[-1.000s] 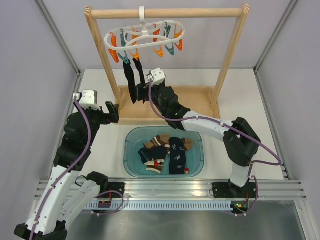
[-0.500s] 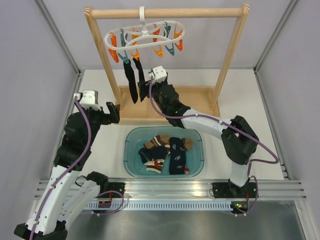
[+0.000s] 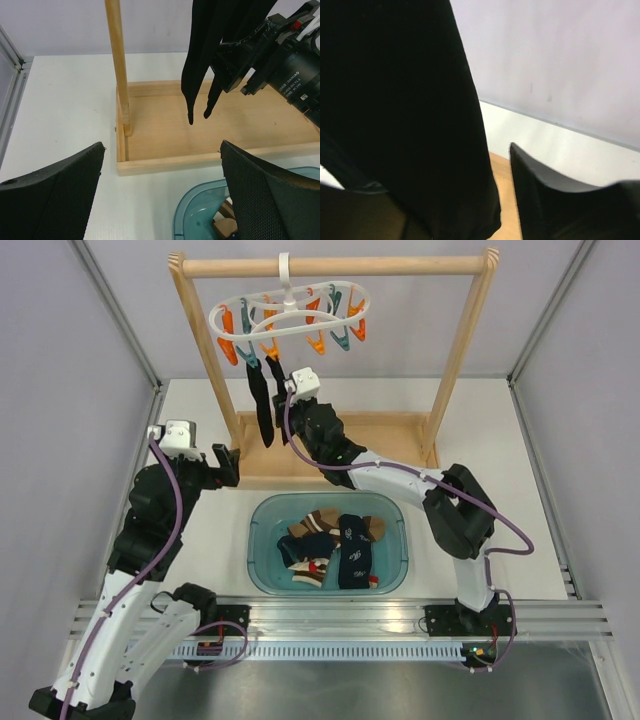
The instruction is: Remove the socks clipped to the hanger
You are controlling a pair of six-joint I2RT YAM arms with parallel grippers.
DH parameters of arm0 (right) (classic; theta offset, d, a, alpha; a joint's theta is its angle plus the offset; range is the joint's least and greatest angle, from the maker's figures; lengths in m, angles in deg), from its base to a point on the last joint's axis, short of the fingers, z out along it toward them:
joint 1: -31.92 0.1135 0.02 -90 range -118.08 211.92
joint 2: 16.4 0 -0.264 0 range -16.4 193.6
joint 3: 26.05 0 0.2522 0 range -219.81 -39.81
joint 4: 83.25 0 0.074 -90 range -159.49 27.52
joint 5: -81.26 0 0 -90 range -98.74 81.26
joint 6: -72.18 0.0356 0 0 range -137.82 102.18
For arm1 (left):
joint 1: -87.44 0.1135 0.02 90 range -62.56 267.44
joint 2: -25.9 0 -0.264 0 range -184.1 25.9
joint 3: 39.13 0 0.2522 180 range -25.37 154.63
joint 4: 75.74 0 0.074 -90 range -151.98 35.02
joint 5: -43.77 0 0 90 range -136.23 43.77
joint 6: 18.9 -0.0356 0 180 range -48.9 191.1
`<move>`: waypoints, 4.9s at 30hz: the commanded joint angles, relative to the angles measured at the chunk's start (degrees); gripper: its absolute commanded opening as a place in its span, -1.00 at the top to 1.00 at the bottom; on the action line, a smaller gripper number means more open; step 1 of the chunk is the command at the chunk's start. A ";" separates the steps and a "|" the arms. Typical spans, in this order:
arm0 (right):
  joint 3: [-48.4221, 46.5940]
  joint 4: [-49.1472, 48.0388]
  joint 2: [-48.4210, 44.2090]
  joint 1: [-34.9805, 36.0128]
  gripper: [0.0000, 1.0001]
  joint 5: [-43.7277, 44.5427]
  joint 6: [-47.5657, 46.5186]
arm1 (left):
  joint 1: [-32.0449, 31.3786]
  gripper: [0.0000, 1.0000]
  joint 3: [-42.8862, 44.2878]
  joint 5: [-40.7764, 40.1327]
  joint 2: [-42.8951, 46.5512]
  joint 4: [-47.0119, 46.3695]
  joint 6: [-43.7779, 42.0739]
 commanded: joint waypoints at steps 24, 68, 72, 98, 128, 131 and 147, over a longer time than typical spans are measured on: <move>-0.58 3.77 -4.04 0.80 0.98 0.48 -1.22 | -2.70 -1.00 28.42 14.54 -16.04 2.47 12.03; 4.17 4.12 -10.37 3.78 0.99 -0.58 1.51 | -15.54 -1.00 50.60 -7.68 -41.62 3.02 20.04; 4.17 4.38 -10.64 4.40 0.99 -0.49 1.16 | -15.54 -1.00 51.74 -10.93 -43.12 2.93 18.37; 7.68 4.56 -15.21 5.63 0.99 0.04 0.10 | -14.66 -0.89 57.27 -15.33 -49.01 2.31 16.17; 9.62 4.56 -16.79 5.89 0.99 -0.75 0.63 | -11.94 0.31 57.36 -12.61 -50.59 0.73 14.77; 9.88 4.38 -16.88 5.89 0.99 -0.75 0.63 | -11.94 0.49 56.93 -12.61 -50.33 0.73 14.85; 12.25 4.30 -18.63 5.89 0.99 0.04 0.28 | -11.94 0.95 54.73 -12.70 -49.36 0.47 14.41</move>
